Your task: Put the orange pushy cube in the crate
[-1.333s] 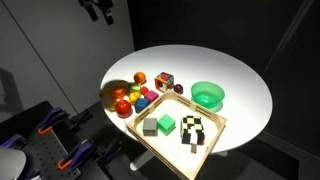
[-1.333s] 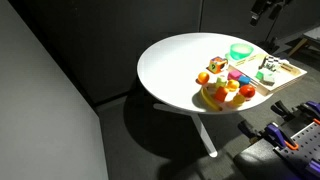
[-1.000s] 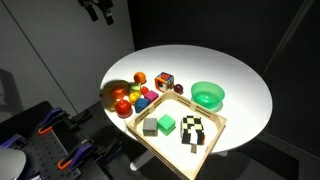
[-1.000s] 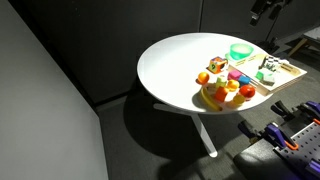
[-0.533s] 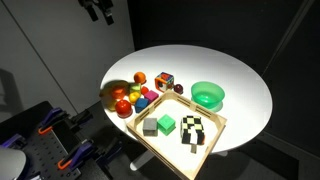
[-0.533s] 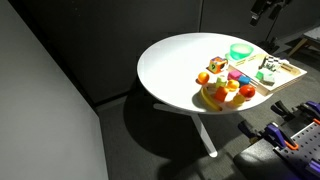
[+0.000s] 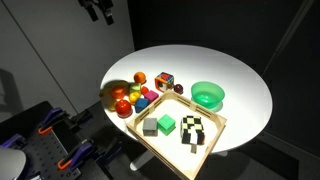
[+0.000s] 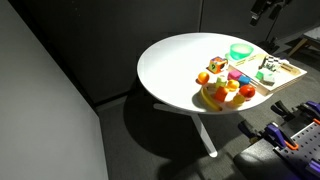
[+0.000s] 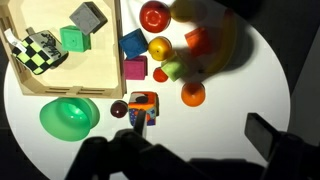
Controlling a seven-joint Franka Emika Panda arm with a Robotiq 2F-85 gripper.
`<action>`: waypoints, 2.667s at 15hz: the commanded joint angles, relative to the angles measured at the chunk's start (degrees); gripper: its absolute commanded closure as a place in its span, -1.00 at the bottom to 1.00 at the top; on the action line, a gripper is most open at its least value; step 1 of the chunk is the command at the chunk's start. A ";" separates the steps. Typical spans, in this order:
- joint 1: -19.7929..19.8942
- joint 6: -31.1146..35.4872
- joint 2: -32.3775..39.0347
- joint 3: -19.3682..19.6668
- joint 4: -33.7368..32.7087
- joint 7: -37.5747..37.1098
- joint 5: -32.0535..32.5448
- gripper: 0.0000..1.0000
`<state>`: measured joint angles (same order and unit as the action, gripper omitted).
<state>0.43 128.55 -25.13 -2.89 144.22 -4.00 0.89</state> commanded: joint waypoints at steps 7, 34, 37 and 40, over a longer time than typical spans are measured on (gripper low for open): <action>-0.60 0.21 1.15 0.82 0.61 1.04 -0.55 -1.00; 3.61 -0.41 13.76 6.46 -1.26 3.11 -0.66 -1.00; 5.27 3.16 13.68 5.75 -1.27 -3.33 6.06 -1.00; 4.69 2.11 14.28 6.22 -1.86 -1.39 7.10 -1.00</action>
<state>4.97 131.64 -11.10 3.70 143.40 -6.21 6.91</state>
